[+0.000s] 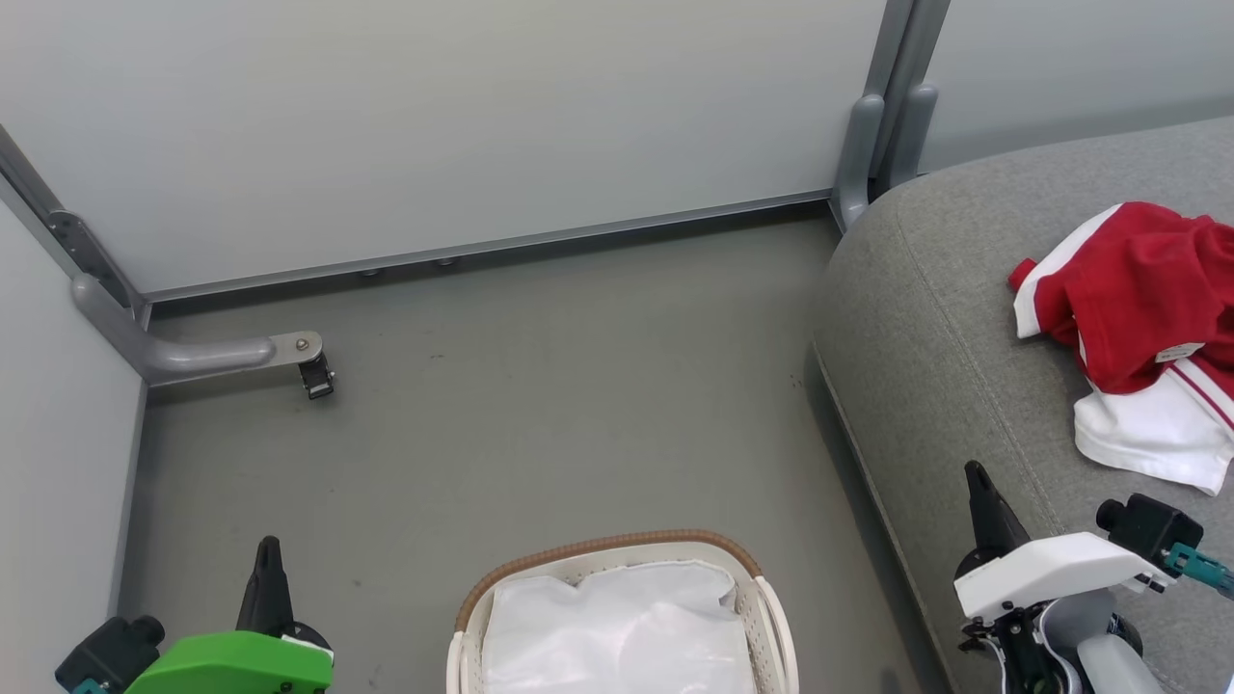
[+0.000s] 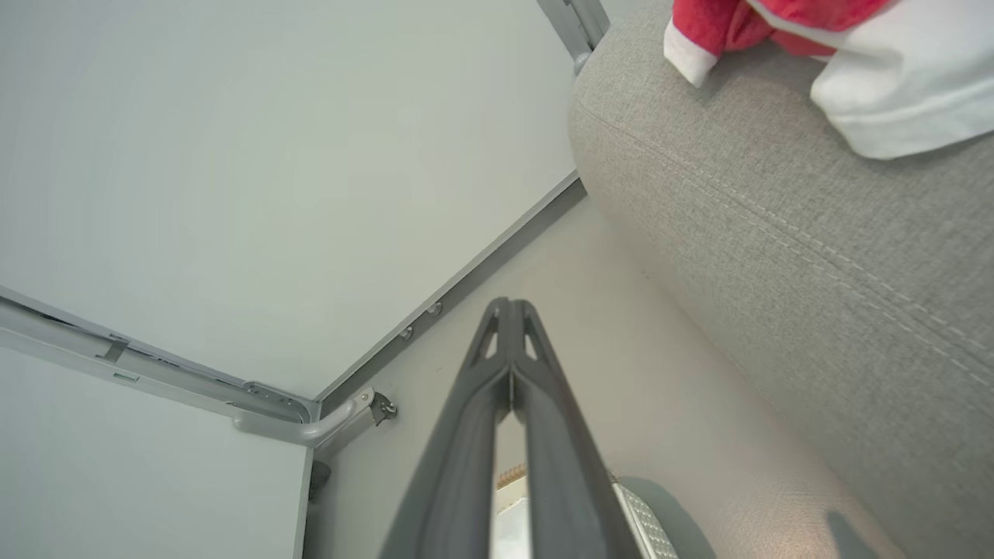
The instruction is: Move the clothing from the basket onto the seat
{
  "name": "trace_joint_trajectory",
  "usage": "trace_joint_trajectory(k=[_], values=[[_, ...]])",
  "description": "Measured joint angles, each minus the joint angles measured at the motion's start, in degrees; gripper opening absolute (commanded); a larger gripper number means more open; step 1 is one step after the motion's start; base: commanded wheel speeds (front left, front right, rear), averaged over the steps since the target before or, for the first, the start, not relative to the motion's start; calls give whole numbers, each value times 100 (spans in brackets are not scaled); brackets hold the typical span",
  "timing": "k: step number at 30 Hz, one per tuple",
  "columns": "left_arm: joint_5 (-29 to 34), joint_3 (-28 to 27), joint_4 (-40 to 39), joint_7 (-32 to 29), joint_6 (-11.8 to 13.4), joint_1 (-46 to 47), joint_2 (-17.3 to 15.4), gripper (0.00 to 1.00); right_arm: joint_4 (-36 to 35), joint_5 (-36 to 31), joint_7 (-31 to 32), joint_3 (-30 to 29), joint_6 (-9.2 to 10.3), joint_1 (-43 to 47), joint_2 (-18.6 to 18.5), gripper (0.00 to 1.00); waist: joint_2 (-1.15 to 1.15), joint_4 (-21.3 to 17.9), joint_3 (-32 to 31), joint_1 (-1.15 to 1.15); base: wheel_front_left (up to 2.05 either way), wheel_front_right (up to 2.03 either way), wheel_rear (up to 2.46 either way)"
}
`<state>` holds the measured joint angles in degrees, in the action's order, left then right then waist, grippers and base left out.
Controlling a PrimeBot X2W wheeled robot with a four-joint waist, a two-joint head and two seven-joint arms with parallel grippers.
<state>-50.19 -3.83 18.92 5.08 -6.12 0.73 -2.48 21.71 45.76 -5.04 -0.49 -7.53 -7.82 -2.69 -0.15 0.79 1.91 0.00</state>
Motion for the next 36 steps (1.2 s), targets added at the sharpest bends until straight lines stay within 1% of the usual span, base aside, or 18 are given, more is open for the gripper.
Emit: trace_joint_trajectory(k=[20, 36], values=[[-1262, -87, -140, -350, -48, 179, -2, 0, -225, 1412, 353, -187, 0, 18, 0, 0, 0, -18, -43, 0, 0, 0, 0], [-2134, -144, -221, -591, -68, 264, -5, 0, -375, 2356, 588, -309, 1, 34, -1, 0, 0, -33, -78, 0, 0, 0, 0]])
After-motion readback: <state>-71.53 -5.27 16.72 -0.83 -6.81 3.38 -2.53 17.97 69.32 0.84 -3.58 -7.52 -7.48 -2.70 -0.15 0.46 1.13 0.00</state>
